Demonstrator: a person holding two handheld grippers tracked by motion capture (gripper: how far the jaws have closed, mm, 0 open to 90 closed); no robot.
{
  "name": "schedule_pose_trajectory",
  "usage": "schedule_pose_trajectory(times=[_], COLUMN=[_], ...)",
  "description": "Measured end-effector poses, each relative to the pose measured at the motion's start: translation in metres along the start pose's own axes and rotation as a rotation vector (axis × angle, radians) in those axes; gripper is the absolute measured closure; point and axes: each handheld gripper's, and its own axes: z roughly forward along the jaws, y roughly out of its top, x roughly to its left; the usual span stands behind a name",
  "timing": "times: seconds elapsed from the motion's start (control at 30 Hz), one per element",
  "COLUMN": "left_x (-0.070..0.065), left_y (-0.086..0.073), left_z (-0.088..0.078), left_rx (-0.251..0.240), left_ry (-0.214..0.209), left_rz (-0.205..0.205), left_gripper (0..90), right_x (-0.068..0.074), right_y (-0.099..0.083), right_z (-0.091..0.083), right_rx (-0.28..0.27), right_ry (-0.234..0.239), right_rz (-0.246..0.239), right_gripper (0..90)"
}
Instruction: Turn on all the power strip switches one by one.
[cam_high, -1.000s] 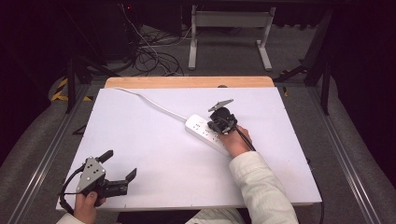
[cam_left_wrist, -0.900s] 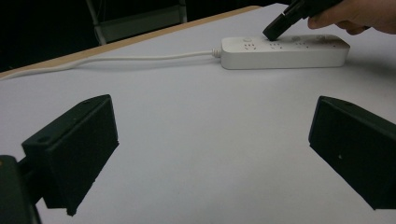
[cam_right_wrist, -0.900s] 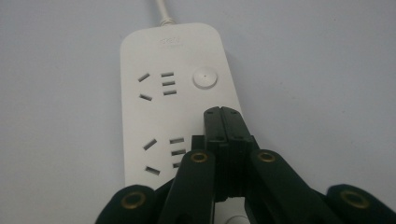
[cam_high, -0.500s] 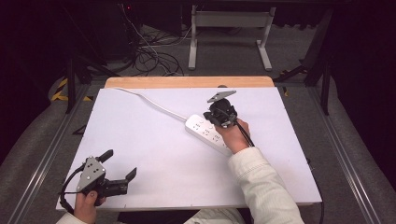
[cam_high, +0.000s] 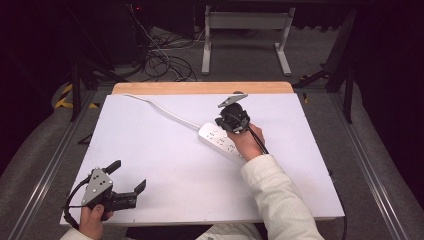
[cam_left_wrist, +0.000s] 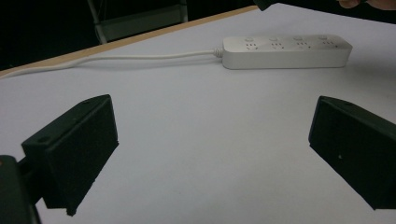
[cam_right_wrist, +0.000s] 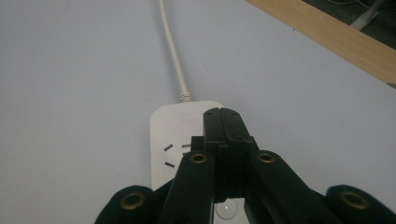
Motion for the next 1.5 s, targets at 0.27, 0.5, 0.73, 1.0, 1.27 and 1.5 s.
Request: schedule_pose_trajectory(times=[0.27,0.5,0.73,1.0,1.27,1.5], left_x=[0.0,0.001,0.001,0.001,0.001,0.0], left_y=[0.0,0.0,0.0,0.0,0.0,0.0], left_z=[0.0,-0.001,-0.001,-0.001,-0.001,-0.001], left_rx=[-0.003,-0.005,-0.005,-0.005,-0.006,-0.007], left_ry=[-0.003,-0.003,0.0,0.001,0.0,-0.003], left_rz=[-0.002,-0.001,0.007,0.007,0.006,-0.001], left_gripper=[1.8,1.8,1.8,1.8,1.8,1.8], right_x=[-0.003,-0.003,-0.002,-0.002,-0.002,0.0], right_y=[0.0,-0.003,-0.006,-0.008,-0.012,-0.013], right_z=[0.02,0.034,0.043,0.044,0.044,0.045], right_rx=[0.043,0.077,0.111,0.112,0.1,0.095], right_ry=[-0.005,-0.005,-0.005,-0.001,-0.003,-0.013], right_rz=[0.008,0.013,0.011,0.024,0.034,0.037], right_gripper=[90.0,90.0,90.0,90.0,90.0,90.0])
